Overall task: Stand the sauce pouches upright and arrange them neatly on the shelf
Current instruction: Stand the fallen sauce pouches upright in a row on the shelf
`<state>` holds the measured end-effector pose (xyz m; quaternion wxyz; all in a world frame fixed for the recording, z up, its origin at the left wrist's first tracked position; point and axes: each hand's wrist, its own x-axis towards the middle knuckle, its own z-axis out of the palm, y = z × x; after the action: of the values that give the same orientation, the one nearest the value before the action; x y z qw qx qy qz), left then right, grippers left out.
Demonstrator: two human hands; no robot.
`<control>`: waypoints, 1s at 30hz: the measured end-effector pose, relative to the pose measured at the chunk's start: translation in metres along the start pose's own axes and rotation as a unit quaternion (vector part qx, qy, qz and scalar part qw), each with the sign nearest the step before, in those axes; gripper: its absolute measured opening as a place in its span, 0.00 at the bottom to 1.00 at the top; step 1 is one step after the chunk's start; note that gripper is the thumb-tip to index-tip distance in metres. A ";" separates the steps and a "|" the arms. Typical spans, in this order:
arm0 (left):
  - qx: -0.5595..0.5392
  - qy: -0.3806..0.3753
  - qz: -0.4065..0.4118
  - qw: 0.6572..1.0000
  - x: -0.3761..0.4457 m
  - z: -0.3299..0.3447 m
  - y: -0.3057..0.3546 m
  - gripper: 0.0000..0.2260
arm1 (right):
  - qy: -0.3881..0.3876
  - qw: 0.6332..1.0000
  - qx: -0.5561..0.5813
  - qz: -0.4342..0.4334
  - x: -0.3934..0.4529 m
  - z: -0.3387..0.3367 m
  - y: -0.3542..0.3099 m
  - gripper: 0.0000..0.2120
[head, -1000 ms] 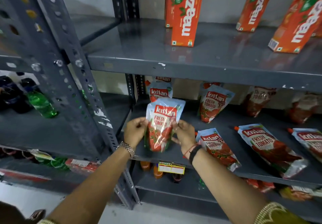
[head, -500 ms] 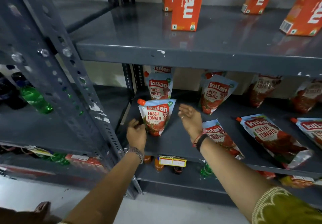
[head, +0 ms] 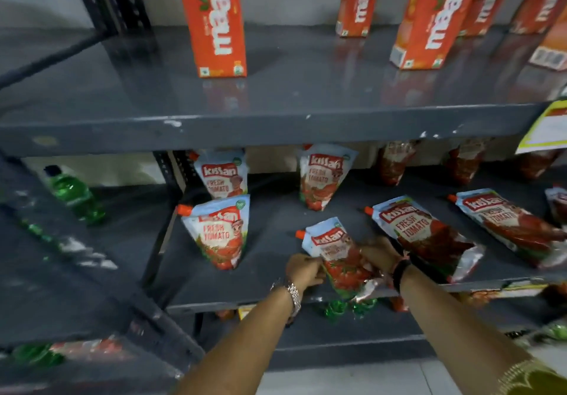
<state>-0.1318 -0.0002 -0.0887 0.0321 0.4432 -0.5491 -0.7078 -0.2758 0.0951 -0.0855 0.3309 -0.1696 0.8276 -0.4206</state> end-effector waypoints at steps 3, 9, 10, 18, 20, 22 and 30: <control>0.095 0.057 0.096 0.989 0.013 -0.002 0.000 0.09 | 0.024 0.997 0.071 -0.032 0.001 -0.006 -0.002 0.04; 0.116 0.206 0.295 0.926 -0.005 -0.012 0.039 0.07 | 0.053 0.978 0.093 -0.180 -0.002 -0.011 -0.049 0.09; 0.108 0.230 0.313 0.915 -0.008 -0.012 0.045 0.07 | 0.056 0.976 0.099 -0.184 -0.002 -0.010 -0.054 0.07; 0.165 0.252 0.279 0.912 0.006 -0.003 0.034 0.10 | 0.101 0.971 -0.008 -0.218 0.008 0.010 -0.033 0.11; 0.143 0.241 0.261 0.924 0.005 0.000 0.028 0.14 | 0.071 0.972 0.004 -0.224 0.005 0.005 -0.031 0.15; 0.062 0.256 0.207 0.942 0.007 0.004 0.021 0.18 | 0.059 0.973 0.015 -0.222 0.003 -0.010 -0.028 0.20; -0.175 0.150 0.019 0.973 0.009 0.093 0.008 0.06 | 0.218 0.951 -0.147 -0.161 0.038 -0.156 0.022 0.18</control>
<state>-0.2019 0.0613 -0.0868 0.2047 0.5214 -0.4142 -0.7174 -0.4108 0.1777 -0.0521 0.0421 -0.2515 0.8940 -0.3684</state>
